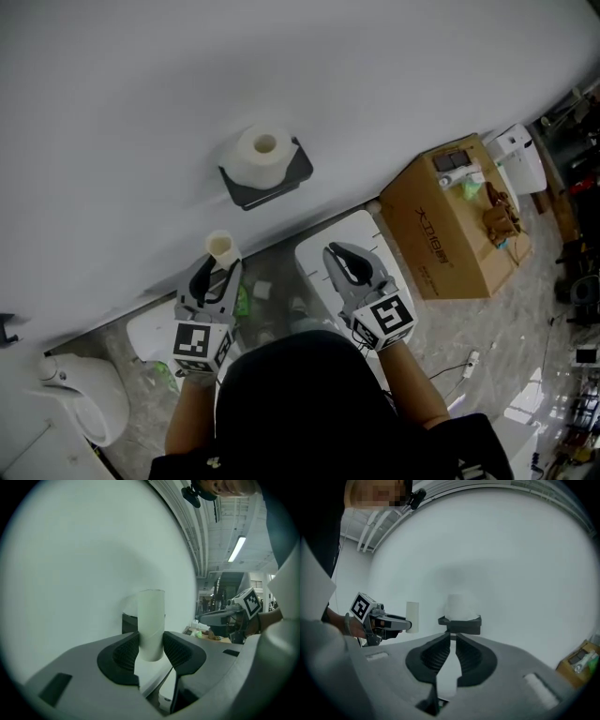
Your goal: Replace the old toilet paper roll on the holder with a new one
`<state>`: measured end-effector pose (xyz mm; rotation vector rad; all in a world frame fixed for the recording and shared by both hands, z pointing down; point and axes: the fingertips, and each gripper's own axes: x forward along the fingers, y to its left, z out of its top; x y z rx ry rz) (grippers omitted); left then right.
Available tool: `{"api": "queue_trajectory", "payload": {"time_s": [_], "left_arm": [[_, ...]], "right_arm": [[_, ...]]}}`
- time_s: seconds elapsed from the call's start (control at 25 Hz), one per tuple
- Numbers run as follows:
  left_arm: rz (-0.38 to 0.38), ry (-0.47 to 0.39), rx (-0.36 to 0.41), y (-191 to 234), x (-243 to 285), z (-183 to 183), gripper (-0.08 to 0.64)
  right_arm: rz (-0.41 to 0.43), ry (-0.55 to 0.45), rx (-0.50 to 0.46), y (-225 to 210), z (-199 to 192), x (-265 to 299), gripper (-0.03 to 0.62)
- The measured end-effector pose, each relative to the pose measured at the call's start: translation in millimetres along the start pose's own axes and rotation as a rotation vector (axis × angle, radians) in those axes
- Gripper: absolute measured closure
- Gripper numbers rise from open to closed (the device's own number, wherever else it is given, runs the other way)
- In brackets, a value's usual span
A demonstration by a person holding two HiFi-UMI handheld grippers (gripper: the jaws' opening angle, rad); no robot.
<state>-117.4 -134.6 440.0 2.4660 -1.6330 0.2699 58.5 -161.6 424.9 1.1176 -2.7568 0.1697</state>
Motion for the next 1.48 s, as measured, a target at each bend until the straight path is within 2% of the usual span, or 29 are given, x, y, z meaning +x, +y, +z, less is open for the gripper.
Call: {"api": "queue_trajectory", "payload": {"time_s": [0.32, 0.88, 1.04, 1.48], "left_arm": [[-0.027, -0.001, 0.014, -11.9, -2.2, 4.4, 0.383], [-0.022, -0.005, 0.007, -10.3, -2.4, 5.2, 0.383], [-0.027, 0.003, 0.028, -10.6, -3.6, 3.0, 0.383], [-0.015, 0.006, 0.004, -5.7, -5.3, 0.3, 0.383]], "right_arm": [[0.002, -0.004, 0.005, 6.3, 0.1, -9.3, 0.565], [0.002, 0.013, -0.001, 2.8, -1.6, -9.4, 0.566], [0.004, 0.010, -0.003, 4.6, -0.8, -9.5, 0.566], [-0.001, 0.015, 0.002, 4.3, -0.8, -10.3, 0.566]]}}
